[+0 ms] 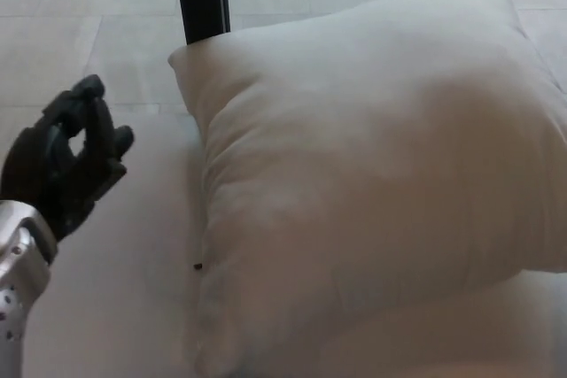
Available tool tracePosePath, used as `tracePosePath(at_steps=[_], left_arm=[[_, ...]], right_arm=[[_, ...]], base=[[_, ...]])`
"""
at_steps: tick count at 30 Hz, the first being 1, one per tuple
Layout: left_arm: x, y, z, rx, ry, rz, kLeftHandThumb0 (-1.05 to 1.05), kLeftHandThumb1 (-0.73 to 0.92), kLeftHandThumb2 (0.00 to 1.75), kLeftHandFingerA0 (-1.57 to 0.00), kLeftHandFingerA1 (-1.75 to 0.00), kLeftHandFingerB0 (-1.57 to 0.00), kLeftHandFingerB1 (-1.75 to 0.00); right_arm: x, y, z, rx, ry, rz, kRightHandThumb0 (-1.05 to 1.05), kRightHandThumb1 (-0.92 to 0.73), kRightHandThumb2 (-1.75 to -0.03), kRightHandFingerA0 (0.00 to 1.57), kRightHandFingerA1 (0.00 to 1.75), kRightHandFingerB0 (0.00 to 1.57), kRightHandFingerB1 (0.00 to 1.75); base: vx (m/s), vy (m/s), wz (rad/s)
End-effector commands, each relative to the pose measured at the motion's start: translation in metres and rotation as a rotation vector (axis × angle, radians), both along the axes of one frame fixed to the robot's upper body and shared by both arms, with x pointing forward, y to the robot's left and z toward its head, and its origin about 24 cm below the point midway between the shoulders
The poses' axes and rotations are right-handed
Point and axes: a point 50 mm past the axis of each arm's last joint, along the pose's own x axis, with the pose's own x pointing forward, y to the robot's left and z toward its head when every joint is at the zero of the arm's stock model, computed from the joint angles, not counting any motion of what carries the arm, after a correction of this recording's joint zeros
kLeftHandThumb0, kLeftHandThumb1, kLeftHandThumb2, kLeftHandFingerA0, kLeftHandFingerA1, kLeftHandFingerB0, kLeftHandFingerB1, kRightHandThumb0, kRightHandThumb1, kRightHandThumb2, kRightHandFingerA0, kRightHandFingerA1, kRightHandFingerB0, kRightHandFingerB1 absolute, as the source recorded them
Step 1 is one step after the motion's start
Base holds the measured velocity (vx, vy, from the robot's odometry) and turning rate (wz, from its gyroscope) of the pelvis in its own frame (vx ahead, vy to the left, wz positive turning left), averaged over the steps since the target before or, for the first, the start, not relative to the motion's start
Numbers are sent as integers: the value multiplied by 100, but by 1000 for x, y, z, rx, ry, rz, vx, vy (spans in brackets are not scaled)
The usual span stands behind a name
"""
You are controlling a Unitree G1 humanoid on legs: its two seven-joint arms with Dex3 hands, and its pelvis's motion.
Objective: The robot uses its left hand to press on the left side of the pillow kept in the middle of the desk and uses its right hand to lift up and the right side of the pillow and turn it over
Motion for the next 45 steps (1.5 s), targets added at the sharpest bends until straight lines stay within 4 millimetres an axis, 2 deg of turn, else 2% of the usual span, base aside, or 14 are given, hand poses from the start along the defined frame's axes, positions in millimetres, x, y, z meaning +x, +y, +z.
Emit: tracePosePath(at_steps=[1, 3, 8, 12, 13, 14, 25, 26, 27, 35, 36, 37, 40, 45], left_arm=[[0, -48, -21, 98, 283, -72, -101, 73, 108, -2, -38, 0, -1], [-1, -55, -25, 91, 302, -79, -102, 76, 108, -2, -34, 0, 0], [-5, -71, -37, 94, 339, -142, -105, 81, 113, -2, -36, 0, -3], [-9, -82, -46, 66, 375, -149, -96, 73, 109, 0, -49, 0, -7], [-12, -88, -54, 47, 420, -168, -105, 79, 114, 0, -33, 0, -5], [-14, -91, -61, 19, 456, -176, -105, 81, 116, -11, -35, 0, -11], [-43, -122, -121, -109, 646, -184, -100, 65, 100, -2, -41, 0, 0], [-44, -126, -123, -99, 649, -192, -105, 68, 106, -10, -43, 0, -1], [-46, -132, -126, -109, 658, -201, -105, 68, 108, -8, -37, 0, -8], [-66, -179, -143, -218, 708, -226, -101, 56, 88, 0, -10, 0, -1], [-67, -183, -144, -213, 702, -237, -100, 53, 82, 0, -18, 0, -2], [-70, -192, -143, -198, 707, -268, -66, 61, 58, -33, -147, 0, 0], [-69, -201, -143, -48, 689, -356, -60, 84, 64, -57, -145, -1, -56], [-70, -207, -153, 155, 597, -369, -54, 88, 66, -56, -100, -43, -52]], right_arm=[[14, 37, -32, -32, 209, 97, -102, -92, -69, 29, 45, 11, 25], [17, 40, -38, -53, 235, 103, -105, -78, -118, 24, 53, 10, 33], [20, 52, -53, -59, 309, 118, -98, -92, -73, 29, 45, 13, 26], [22, 65, -62, -50, 330, 135, -93, -74, -116, 23, 54, 10, 33], [23, 73, -66, -54, 339, 149, -99, -92, -71, 27, 42, 14, 25], [25, 79, -68, -45, 344, 157, -96, -71, -114, 21, 51, 11, 36], [45, 148, -53, -158, 319, 419, -104, -92, -75, 32, 54, 11, 30], [46, 154, -51, -177, 318, 443, -105, -74, -121, 31, 57, 12, 33], [47, 164, -46, -206, 298, 503, -105, -92, -72, 33, 52, 8, 29], [42, 241, -33, -60, 190, 677, -105, -76, -119, 30, 58, 8, 32], [41, 247, -33, -52, 186, 685, -104, -76, -118, 36, 62, 8, 35], [38, 261, -33, -45, 177, 715, -105, -75, -117, 32, 60, 9, 38], [32, 281, -34, -86, 157, 788, -99, -92, -69, 34, 59, 10, 33], [12, 312, -50, -188, 181, 942, -105, -72, -114, 28, 61, 11, 46]], base=[[0, 0, 0], [0, 0, 0], [0, 0, 0], [0, 0, 0], [0, 0, 0], [0, 0, 0], [0, 0, 0], [0, 0, 0], [0, 0, 0], [0, 0, 0], [0, 0, 0], [0, 0, 0], [0, 0, 0], [0, 0, 0]])
